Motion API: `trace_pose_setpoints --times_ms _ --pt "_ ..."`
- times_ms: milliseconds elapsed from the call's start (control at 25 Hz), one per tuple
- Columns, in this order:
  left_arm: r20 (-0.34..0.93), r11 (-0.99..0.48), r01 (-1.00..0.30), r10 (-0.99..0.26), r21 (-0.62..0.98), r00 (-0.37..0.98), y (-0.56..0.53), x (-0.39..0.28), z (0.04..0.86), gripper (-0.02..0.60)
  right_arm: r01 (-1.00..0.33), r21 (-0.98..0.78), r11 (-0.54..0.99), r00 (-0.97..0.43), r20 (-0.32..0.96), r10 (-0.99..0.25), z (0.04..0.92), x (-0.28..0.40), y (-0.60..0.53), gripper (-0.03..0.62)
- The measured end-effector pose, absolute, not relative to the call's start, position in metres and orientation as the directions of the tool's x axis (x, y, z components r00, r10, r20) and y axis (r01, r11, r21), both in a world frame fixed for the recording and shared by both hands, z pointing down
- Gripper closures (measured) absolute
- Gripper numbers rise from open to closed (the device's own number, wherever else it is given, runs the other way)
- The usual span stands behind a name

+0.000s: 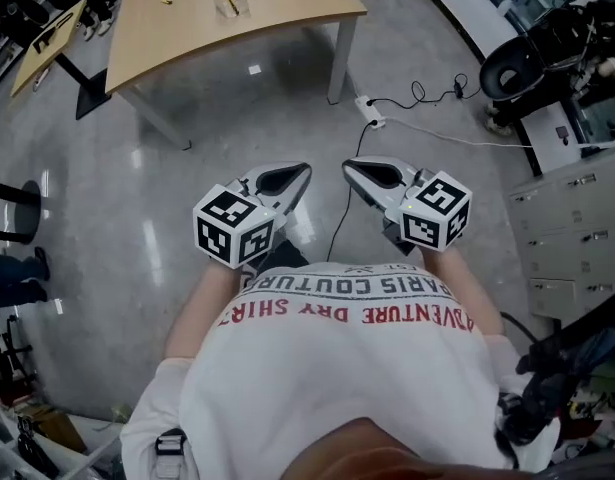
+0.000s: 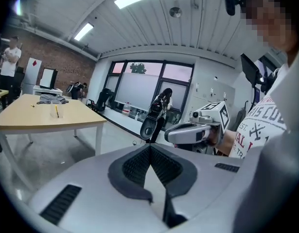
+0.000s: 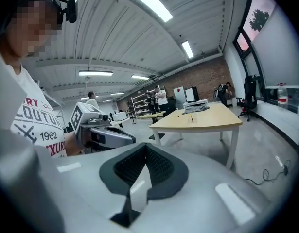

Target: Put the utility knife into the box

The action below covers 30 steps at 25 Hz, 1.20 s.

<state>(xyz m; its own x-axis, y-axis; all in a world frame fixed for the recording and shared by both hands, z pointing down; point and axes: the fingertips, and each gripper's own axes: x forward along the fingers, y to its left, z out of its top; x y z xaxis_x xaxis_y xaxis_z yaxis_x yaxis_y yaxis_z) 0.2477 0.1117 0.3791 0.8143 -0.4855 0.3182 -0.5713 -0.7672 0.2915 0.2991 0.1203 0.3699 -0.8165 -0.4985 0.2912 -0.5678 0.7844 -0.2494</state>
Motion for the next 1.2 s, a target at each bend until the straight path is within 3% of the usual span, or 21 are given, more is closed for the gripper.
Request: trace_pose_setpoints --times_ms 320,640,880,1200 --pt "0.299 -0.751 -0.628 -0.563 0.206 0.771 0.196 0.309 0.344 0.578 -0.509 -0.213 0.834 -0.854 0.241 -0.460 0.352 0.357 0.201 0.592" --pt "0.300 -0.725 -0.656 -0.591 0.208 0.748 0.227 0.199 0.323 0.580 -0.487 -0.184 0.854 -0.858 0.282 -0.429 0.326 0.247 0.228 0.592" --pt "0.293 -0.716 -0.678 -0.621 0.166 0.727 0.208 0.235 0.321 0.580 -0.449 -0.181 0.875 -0.881 0.257 -0.398 0.325 0.281 0.208 0.592" --pt "0.301 -0.721 -0.674 -0.615 0.160 0.729 0.260 0.288 0.339 0.580 -0.441 -0.198 0.876 -0.886 0.256 -0.388 0.341 0.333 0.259 0.592"
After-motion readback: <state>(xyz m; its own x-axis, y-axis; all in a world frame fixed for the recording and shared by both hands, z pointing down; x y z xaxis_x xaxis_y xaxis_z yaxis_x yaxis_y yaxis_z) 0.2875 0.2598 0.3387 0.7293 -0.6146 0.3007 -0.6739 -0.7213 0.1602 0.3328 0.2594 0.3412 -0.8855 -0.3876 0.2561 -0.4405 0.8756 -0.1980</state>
